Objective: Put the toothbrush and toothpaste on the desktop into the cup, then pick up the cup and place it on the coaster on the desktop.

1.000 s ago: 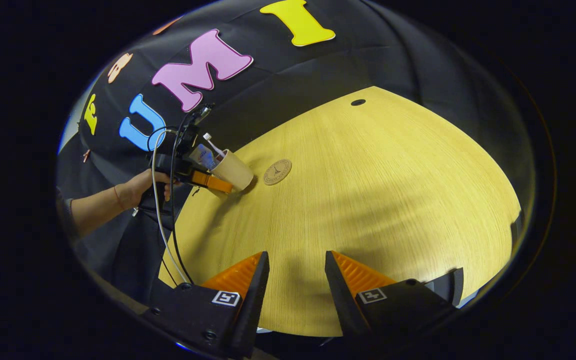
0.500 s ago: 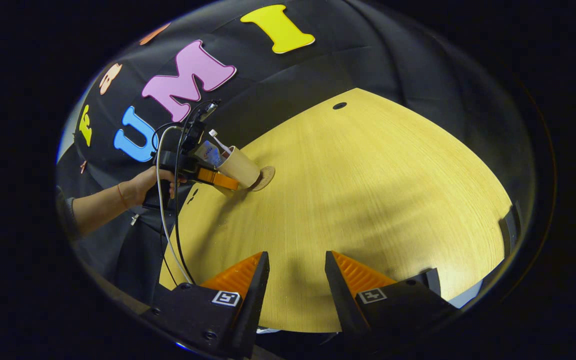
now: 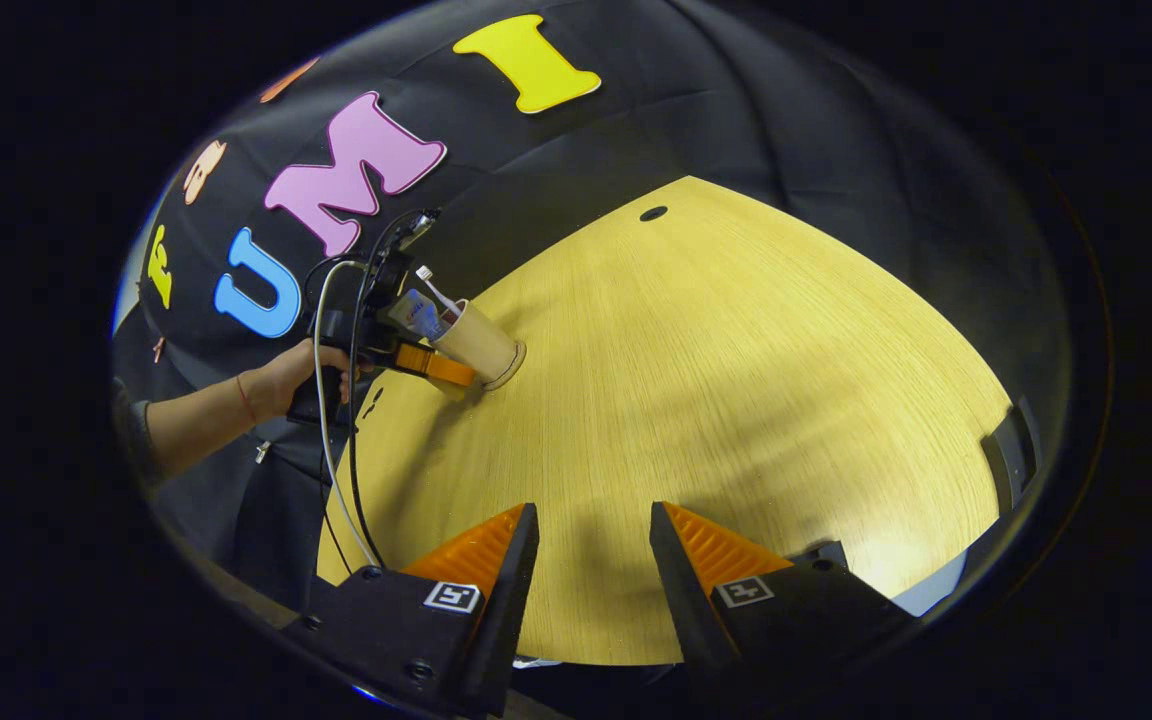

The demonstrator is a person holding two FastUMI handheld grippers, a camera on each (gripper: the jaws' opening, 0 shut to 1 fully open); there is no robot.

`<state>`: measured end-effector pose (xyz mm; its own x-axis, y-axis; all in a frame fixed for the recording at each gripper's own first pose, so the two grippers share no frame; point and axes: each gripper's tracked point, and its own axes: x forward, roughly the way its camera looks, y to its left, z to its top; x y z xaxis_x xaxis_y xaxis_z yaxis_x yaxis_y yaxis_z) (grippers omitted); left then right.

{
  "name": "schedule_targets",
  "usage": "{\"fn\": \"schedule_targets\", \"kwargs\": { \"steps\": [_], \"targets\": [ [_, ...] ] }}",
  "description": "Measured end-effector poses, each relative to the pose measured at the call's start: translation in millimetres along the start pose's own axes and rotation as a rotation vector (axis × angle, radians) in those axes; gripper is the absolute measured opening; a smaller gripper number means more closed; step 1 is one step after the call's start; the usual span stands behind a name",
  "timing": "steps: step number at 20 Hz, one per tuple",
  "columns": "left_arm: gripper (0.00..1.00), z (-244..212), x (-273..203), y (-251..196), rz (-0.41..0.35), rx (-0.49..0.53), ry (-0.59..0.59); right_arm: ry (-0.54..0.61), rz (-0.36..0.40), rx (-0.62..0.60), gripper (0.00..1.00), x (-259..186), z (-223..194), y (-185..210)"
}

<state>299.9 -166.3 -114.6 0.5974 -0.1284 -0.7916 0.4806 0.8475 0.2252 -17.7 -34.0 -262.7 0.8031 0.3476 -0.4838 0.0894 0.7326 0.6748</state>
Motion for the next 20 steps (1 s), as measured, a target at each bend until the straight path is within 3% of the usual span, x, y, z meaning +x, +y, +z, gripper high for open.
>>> {"fn": "schedule_targets", "kwargs": {
  "steps": [3,5,8,9,12,20],
  "targets": [
    [0.25,-0.5,2.8,-2.4,-0.011,0.002,-0.009,0.008,0.007,-0.002,0.7,3.2,-1.6,3.5],
    [0.34,2.8,-0.3,-1.4,-0.03,0.0,-0.038,0.012,0.012,-0.006,0.7,5.0,-3.0,6.1],
    [0.78,1.4,-4.2,-0.7,-0.022,0.004,-0.048,0.011,0.013,-0.008,0.7,8.3,-2.1,8.2],
    [0.82,-3.2,-5.1,-1.3,-0.016,0.006,-0.043,0.01,0.016,-0.007,0.7,8.6,-1.2,9.4],
    [0.89,-10.9,-12.8,-1.1,-0.011,0.003,-0.065,0.007,0.02,-0.013,0.7,11.2,1.0,14.9],
    [0.89,-21.6,-77.1,-1.0,-0.042,-0.044,-0.264,0.051,0.086,-0.101,0.7,29.2,-10.5,63.8]
  ]
}}
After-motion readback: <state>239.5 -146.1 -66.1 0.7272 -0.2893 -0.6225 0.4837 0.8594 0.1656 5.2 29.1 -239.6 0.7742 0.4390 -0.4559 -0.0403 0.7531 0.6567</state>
